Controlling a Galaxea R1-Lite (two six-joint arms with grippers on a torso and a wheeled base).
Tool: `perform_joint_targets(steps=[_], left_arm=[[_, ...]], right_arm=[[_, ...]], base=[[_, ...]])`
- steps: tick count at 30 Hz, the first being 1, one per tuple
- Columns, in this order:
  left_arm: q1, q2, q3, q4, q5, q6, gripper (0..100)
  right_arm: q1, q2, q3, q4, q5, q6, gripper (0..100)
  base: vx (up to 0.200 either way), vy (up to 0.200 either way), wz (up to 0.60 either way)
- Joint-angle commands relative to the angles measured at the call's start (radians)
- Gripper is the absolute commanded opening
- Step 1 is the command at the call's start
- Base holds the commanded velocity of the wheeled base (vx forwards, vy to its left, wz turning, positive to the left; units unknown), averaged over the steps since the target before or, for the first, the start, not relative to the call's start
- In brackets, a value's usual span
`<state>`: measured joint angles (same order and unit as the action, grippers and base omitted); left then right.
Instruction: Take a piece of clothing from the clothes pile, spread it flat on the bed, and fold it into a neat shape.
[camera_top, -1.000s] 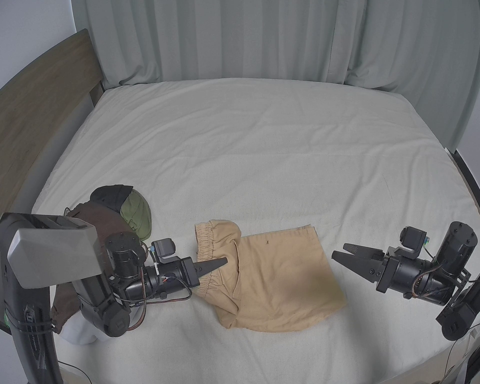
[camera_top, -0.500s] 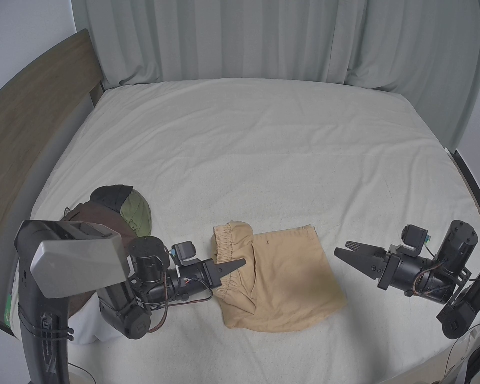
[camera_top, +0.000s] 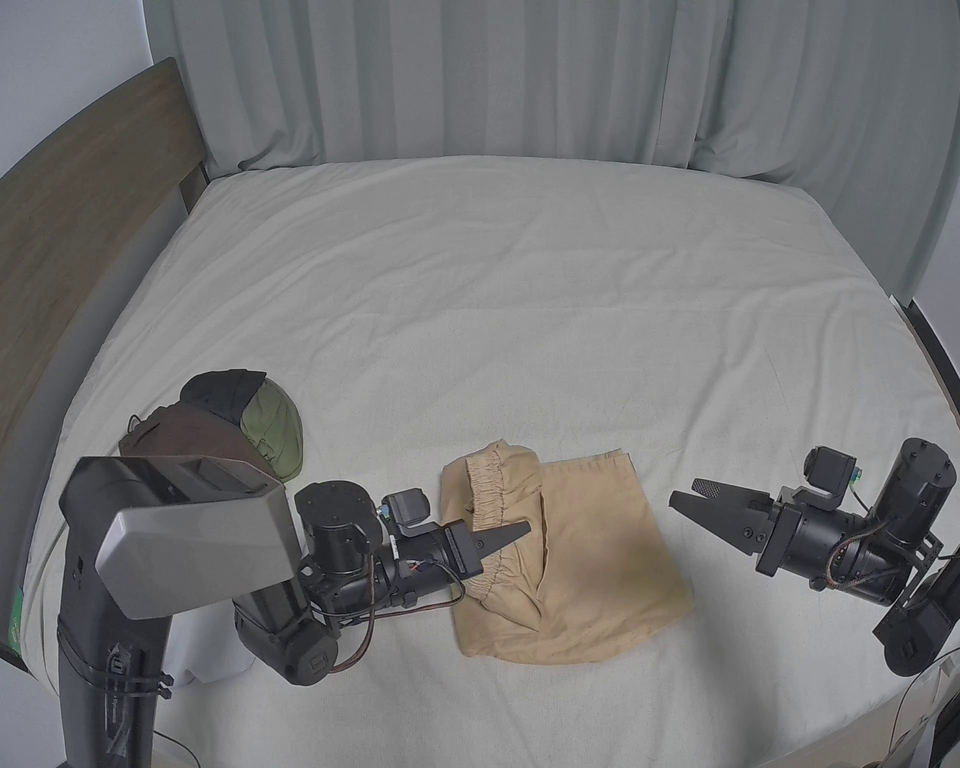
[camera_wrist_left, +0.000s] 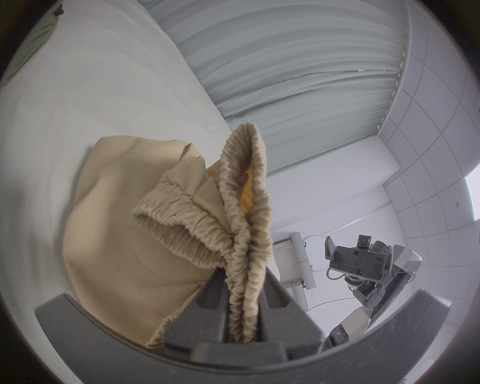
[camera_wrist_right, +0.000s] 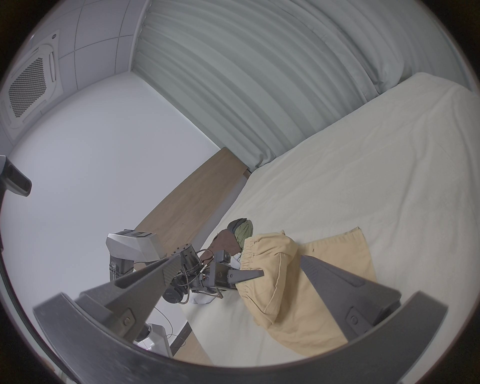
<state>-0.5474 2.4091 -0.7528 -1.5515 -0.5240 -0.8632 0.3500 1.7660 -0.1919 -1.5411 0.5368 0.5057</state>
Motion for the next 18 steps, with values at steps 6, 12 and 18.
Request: perform_joint_targets(steps=[6,12,18], left_arm=[[-0.049,0.039,-0.053,0.001,0.009,-0.082,0],[-0.055,0.064,-0.08,0.001,0.007,-0.088,0],[-0.063,0.084,-0.1,-0.001,0.009,-0.086,0]], right_arm=[[-0.008,0.003,-0.001,-0.001,0.003,0.0,100],[-0.008,0.007,-0.003,-0.001,0.003,0.0,100],[-0.008,0.01,-0.006,-0.001,0.002,0.0,100]], base=[[0.0,0.0,0.0],[0.0,0.0,0.0],[0.0,0.0,0.0]])
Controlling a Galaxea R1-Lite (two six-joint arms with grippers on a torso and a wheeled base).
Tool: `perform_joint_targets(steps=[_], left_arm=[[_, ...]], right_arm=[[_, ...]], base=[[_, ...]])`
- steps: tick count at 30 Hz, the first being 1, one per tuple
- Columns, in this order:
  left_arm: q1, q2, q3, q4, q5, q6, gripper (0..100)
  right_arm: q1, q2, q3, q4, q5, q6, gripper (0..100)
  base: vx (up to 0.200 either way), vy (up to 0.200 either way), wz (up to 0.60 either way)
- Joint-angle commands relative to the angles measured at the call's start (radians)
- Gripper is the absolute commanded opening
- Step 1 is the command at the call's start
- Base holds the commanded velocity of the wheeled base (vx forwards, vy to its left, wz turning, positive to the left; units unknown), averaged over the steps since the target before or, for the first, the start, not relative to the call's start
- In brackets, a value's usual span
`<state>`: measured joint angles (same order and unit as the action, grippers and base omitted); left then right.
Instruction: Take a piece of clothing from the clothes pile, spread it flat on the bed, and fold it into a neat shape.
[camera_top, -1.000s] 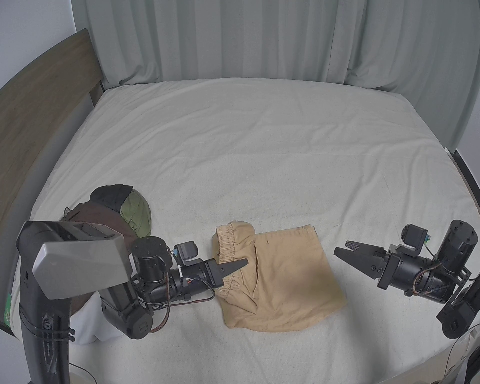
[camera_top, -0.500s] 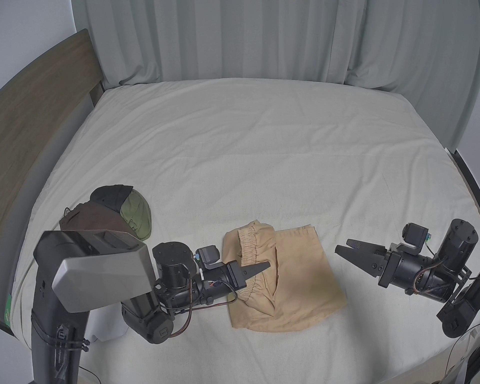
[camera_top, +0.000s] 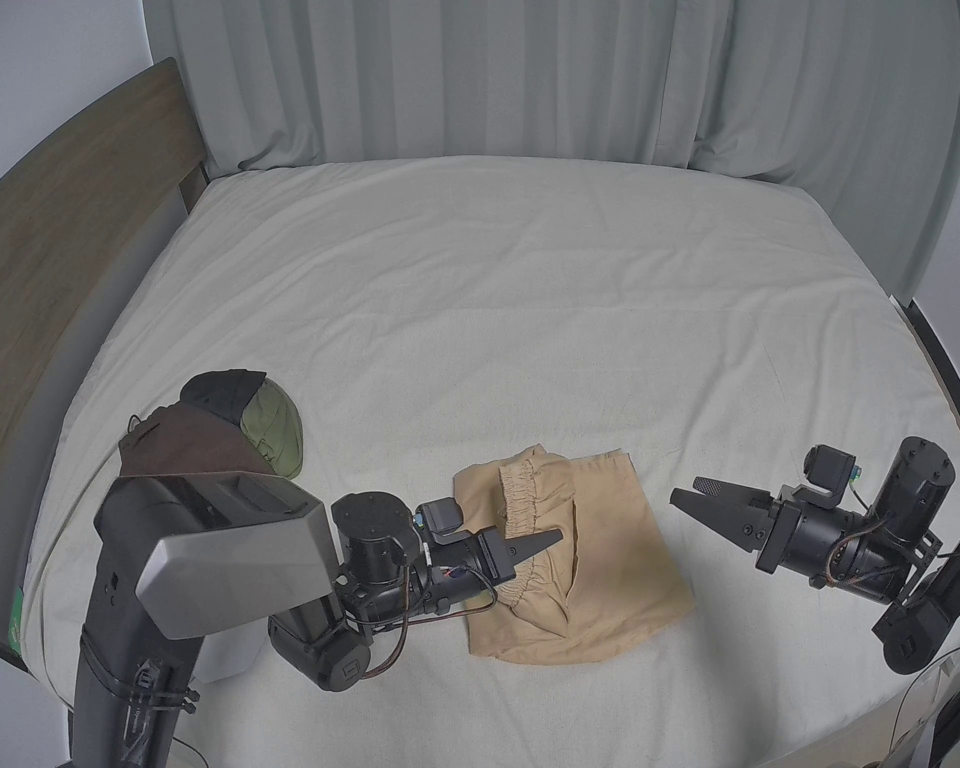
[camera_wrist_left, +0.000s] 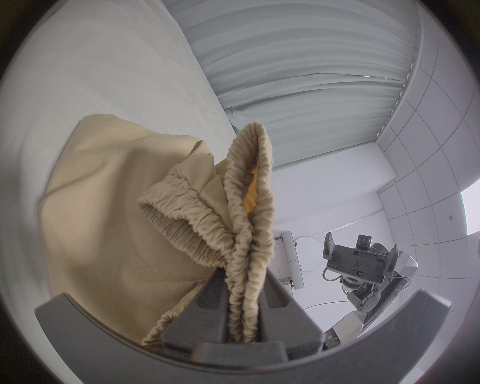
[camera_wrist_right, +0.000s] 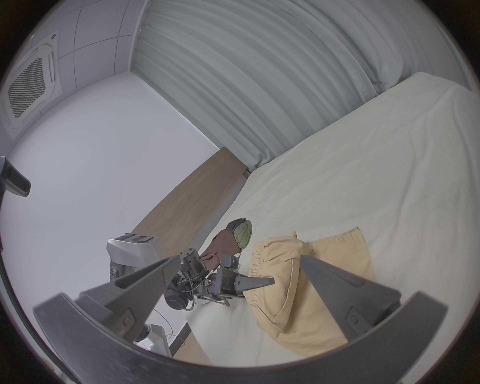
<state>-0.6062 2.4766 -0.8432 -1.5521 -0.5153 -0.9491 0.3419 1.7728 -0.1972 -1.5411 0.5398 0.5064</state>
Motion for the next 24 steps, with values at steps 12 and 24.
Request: perform_joint_targets(steps=[12,24], left_arm=[[-0.006,0.025,-0.03,0.0,0.0,0.001,0],[-0.035,0.024,-0.036,0.0,0.017,0.0,100]], right_arm=[[-0.001,0.008,-0.004,-0.001,0.0,0.0,100],[-0.011,0.013,-0.008,-0.001,0.0,0.001,100]], base=[[0.0,0.0,0.0],[0.0,0.0,0.0]])
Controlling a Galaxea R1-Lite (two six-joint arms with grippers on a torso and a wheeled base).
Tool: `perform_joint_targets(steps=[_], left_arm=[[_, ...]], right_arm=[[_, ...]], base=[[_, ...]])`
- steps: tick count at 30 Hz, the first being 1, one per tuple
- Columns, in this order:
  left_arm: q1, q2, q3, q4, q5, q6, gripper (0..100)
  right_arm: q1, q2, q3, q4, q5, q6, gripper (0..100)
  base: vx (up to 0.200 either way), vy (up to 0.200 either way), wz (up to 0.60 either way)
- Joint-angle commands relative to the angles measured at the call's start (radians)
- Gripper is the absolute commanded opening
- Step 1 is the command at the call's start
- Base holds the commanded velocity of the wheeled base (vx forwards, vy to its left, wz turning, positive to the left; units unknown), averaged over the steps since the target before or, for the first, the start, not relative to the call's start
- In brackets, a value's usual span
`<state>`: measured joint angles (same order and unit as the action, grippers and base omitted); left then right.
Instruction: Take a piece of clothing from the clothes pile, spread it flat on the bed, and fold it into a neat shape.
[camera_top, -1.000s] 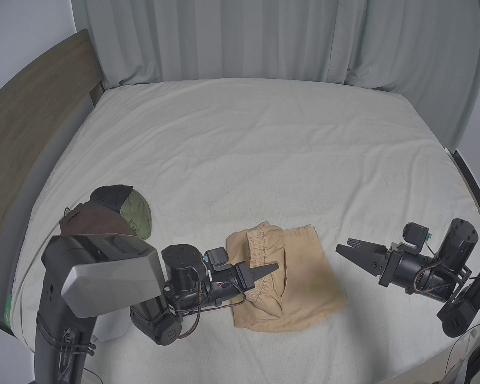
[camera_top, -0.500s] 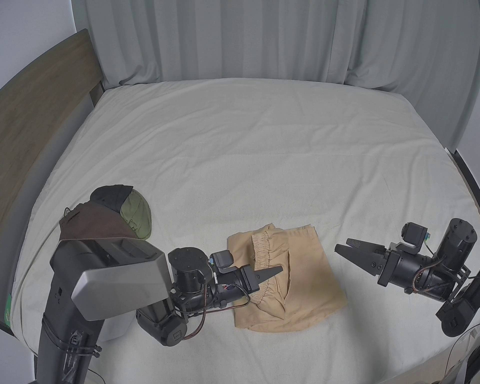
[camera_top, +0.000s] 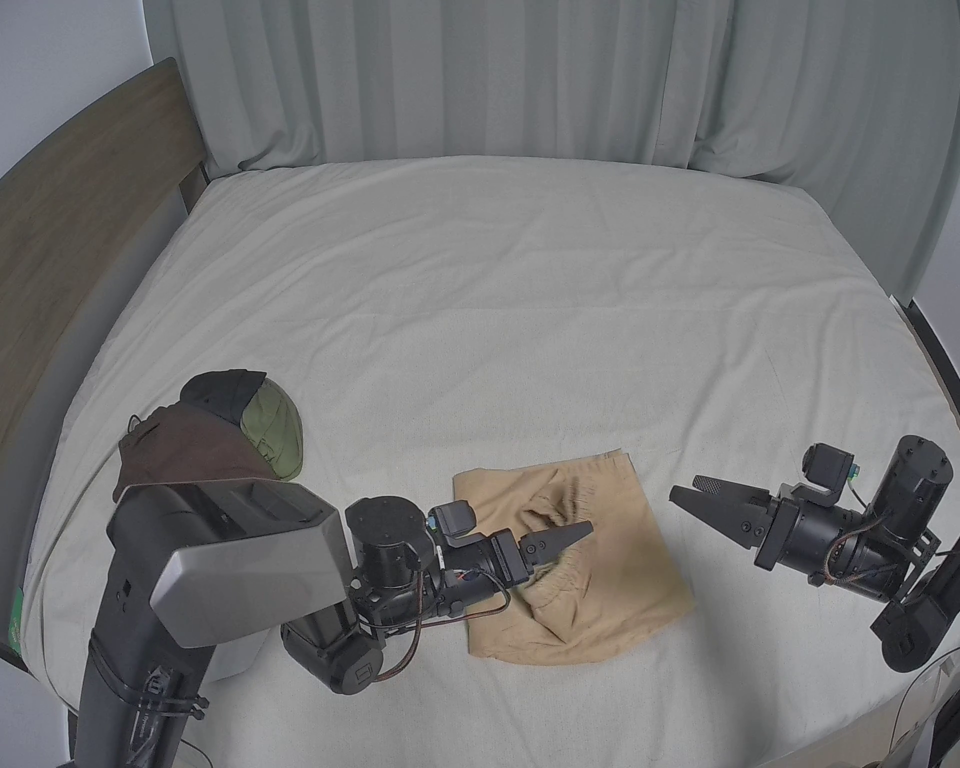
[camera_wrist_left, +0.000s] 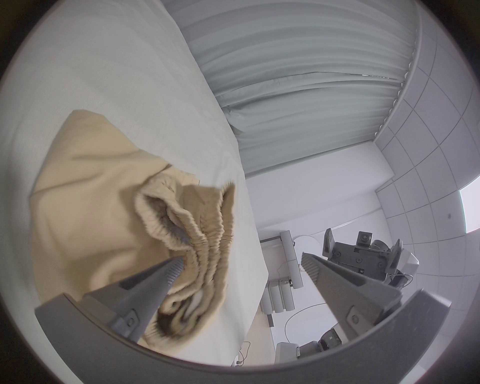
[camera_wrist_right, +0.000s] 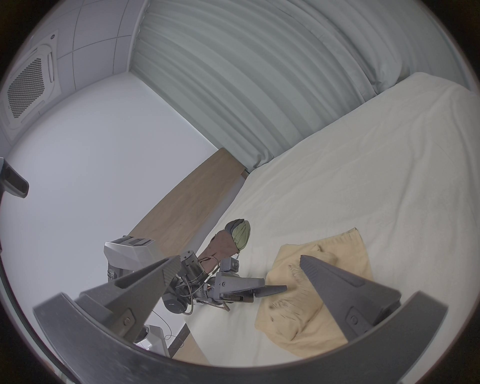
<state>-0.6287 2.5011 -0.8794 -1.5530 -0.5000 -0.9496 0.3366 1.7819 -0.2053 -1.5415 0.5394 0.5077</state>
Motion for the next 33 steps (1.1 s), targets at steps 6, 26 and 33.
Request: perform_joint_targets(steps=[6,26,33], left_arm=[[-0.026,-0.005,0.005,0.001,0.024,0.015,100],[0.181,-0.237,0.284,0.001,0.034,0.4,100],[0.282,-0.321,0.405,-0.001,-0.057,0.54,100]], right_arm=[[-0.004,0.025,0.003,0.0,0.001,-0.001,100],[0.027,0.3,0.026,-0.002,-0.053,0.0,100],[0.002,0.407,0.055,-0.002,-0.081,-0.075,100]], base=[[0.0,0.0,0.0],[0.0,0.0,0.0],[0.0,0.0,0.0]])
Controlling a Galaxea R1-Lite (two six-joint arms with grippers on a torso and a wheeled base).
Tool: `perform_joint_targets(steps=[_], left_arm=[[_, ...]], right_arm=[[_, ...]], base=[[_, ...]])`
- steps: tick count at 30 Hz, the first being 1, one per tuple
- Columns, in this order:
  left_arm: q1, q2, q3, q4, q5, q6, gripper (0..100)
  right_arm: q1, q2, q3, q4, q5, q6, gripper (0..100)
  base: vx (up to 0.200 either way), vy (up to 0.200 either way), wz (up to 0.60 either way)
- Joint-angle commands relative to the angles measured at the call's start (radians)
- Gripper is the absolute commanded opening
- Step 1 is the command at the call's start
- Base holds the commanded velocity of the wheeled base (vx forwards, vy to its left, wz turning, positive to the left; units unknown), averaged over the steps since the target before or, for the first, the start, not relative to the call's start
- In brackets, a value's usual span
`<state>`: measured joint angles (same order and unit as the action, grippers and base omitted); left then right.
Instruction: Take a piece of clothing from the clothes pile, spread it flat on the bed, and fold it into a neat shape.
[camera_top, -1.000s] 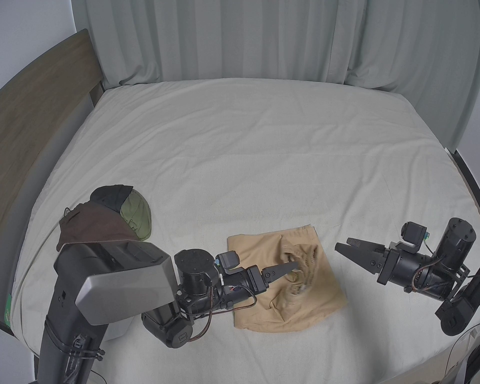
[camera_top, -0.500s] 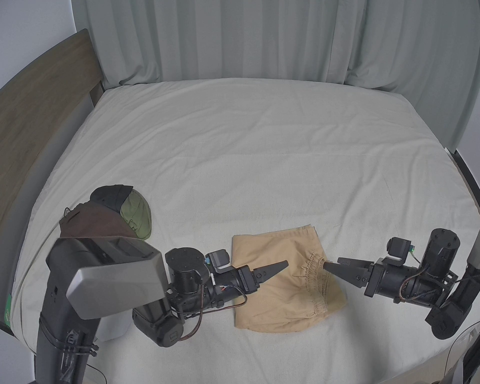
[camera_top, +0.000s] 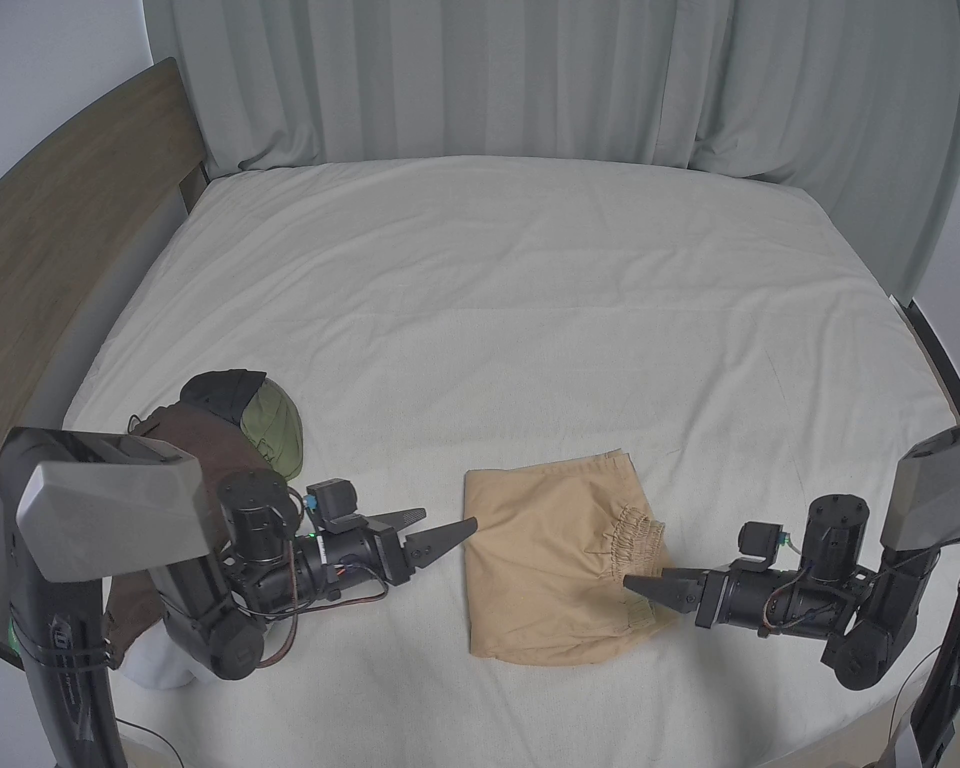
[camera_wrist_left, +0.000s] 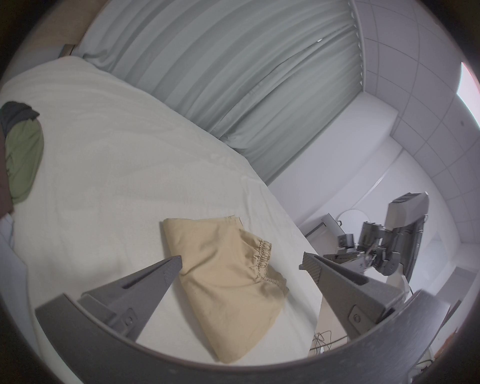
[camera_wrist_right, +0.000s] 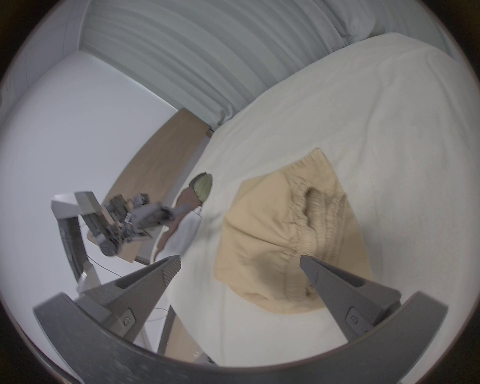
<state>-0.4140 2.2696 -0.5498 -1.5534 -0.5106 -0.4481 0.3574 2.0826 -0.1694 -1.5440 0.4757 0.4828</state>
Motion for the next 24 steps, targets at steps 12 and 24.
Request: perform_joint_targets(steps=[12,24], left_arm=[[0.152,-0.13,0.128,-0.001,-0.091,0.215,100],[0.15,-0.128,0.125,-0.001,-0.108,0.218,100]], right_arm=[[-0.058,0.223,-0.015,-0.001,-0.019,-0.096,100],[-0.051,0.33,-0.104,-0.001,-0.062,-0.064,100]], base=[[0.0,0.0,0.0],[0.0,0.0,0.0]])
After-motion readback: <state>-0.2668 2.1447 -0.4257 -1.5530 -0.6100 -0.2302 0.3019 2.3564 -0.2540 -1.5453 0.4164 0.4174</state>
